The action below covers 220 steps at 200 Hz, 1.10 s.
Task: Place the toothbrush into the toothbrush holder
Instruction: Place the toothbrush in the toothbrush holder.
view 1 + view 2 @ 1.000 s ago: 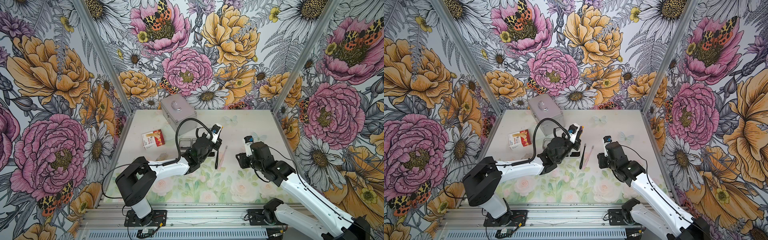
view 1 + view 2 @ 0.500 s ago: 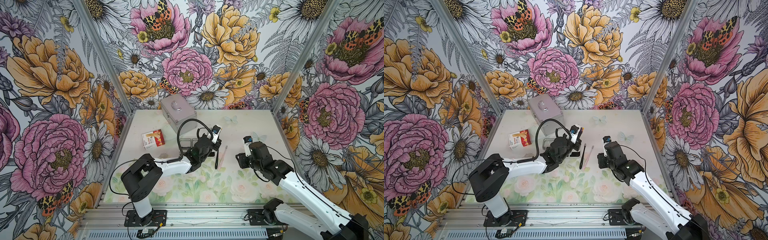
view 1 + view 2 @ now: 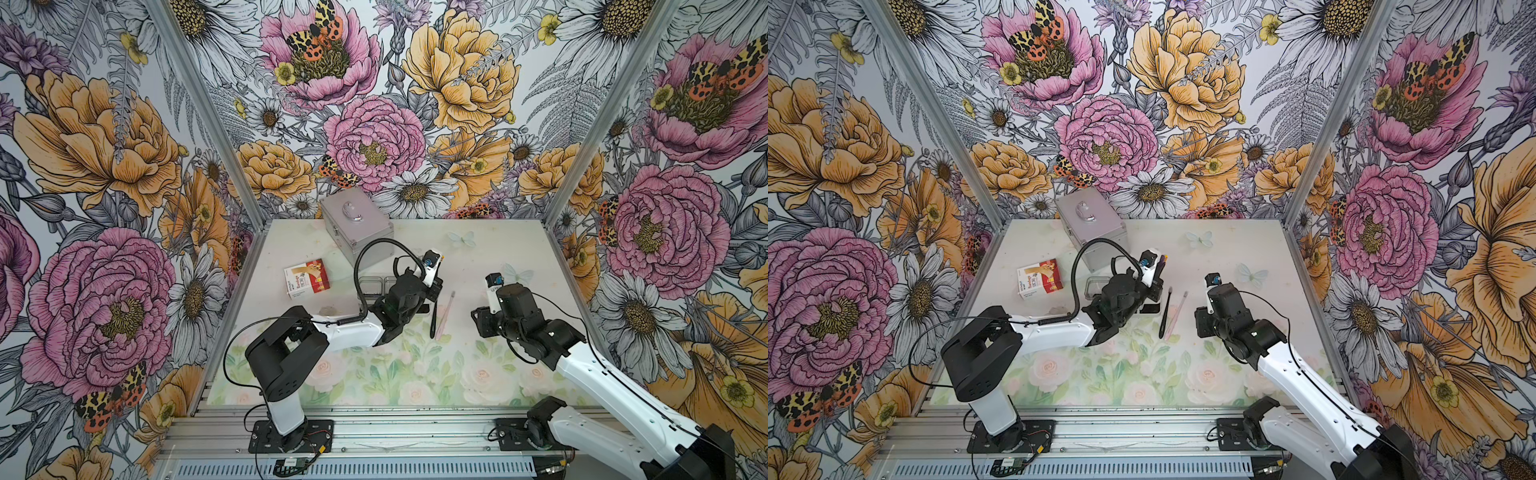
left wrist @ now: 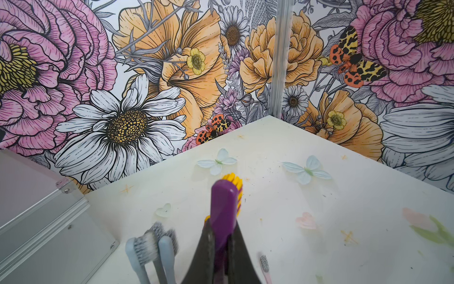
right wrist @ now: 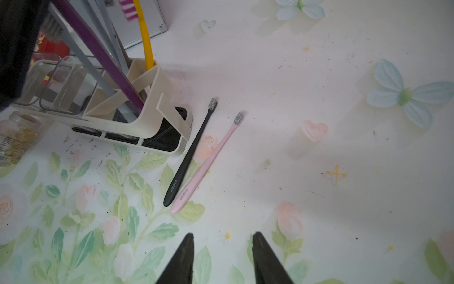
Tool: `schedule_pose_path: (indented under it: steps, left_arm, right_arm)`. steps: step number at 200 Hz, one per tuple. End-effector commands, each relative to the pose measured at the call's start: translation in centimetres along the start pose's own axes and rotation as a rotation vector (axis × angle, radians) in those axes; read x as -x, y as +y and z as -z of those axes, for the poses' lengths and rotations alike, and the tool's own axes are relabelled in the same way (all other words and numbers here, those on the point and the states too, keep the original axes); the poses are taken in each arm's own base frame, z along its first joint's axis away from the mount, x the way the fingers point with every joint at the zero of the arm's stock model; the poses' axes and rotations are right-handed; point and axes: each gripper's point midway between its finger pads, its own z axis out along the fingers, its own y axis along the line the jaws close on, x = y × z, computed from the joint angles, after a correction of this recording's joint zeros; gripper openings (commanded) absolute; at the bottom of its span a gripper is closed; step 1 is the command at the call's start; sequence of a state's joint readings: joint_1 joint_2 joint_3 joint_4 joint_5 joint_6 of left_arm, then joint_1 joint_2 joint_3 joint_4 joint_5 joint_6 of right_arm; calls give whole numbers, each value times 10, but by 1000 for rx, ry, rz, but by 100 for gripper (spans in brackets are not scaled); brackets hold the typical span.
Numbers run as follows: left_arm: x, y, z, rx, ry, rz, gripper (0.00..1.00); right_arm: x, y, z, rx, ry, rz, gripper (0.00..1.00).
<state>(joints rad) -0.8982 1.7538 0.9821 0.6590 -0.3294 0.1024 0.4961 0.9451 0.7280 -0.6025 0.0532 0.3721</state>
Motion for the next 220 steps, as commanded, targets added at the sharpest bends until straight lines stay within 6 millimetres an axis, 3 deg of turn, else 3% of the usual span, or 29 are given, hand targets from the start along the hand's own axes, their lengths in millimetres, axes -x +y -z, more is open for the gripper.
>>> schedule_pose_path:
  steps: [1,71,75,92,135,220]
  left_arm:
    - [8,5,-6,21,-36,41,0]
    - [-7,8,-11,35,-13,61,0]
    - [-24,5,-16,35,17,51,0]
    - [-30,5,-18,39,26,48,0]
    - [-33,5,-20,39,27,51,0]
    - [-29,6,-19,43,17,48,36]
  right_arm:
    - [-2,-5,-1,-22,3,10,41]
    - [-3,-5,-2,-19,9,13,46]
    - [-3,-5,-2,-19,10,12,46]
    - [-3,-5,-2,-18,10,12,46]
    - [-3,-5,-2,-20,9,15,47]
    - [-3,-6,-3,-21,11,13,48]
